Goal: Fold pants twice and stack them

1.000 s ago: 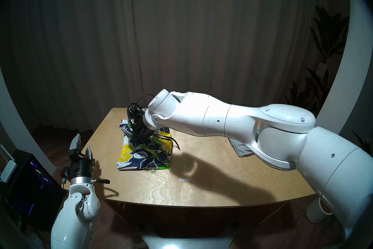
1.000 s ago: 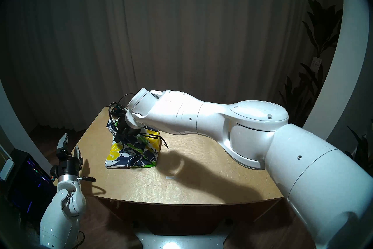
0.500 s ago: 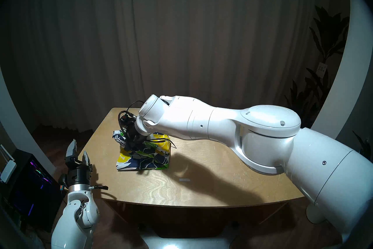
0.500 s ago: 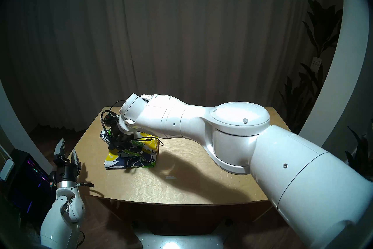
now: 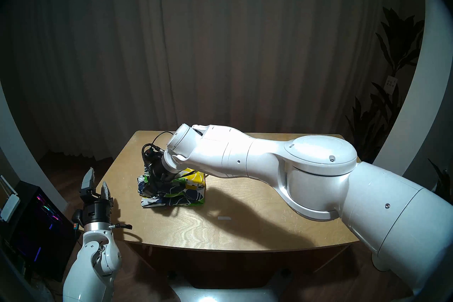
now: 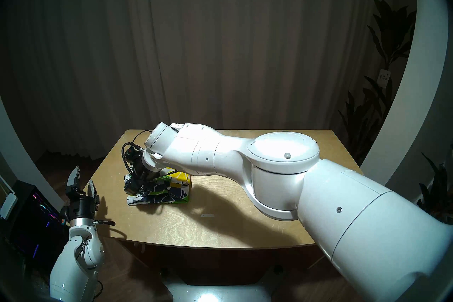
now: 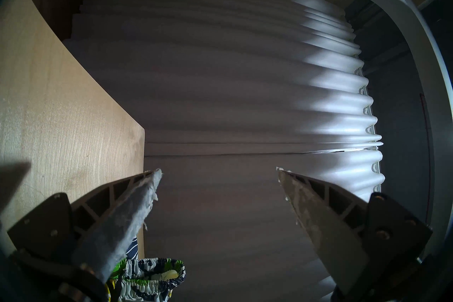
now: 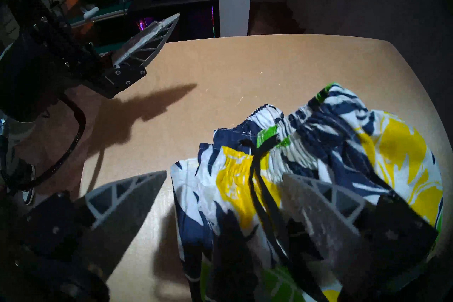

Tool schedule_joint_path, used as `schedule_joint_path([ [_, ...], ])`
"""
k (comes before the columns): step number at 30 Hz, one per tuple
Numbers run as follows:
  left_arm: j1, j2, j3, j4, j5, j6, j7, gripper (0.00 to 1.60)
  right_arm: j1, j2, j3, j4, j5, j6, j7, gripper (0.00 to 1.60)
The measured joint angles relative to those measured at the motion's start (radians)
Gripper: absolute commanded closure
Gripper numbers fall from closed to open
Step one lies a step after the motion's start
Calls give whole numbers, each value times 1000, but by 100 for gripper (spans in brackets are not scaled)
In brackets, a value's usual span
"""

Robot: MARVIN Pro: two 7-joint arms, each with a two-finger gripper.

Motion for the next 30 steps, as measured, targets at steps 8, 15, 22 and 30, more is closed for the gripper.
schedule_joint_path([
  [8,-24,14,19,2,20,7,16,0,-47,58,98,-74,121,2,-64,0],
  [15,-45,33,36,1,37,19,44,0,-112,106,206,-91,266,-3,-93,0],
  [22,-65,48,60,-1,49,36,79,0,-201,155,277,-114,386,-3,-113,0],
  [30,-73,54,85,-3,55,52,109,0,-293,199,310,-138,467,-5,-130,0],
])
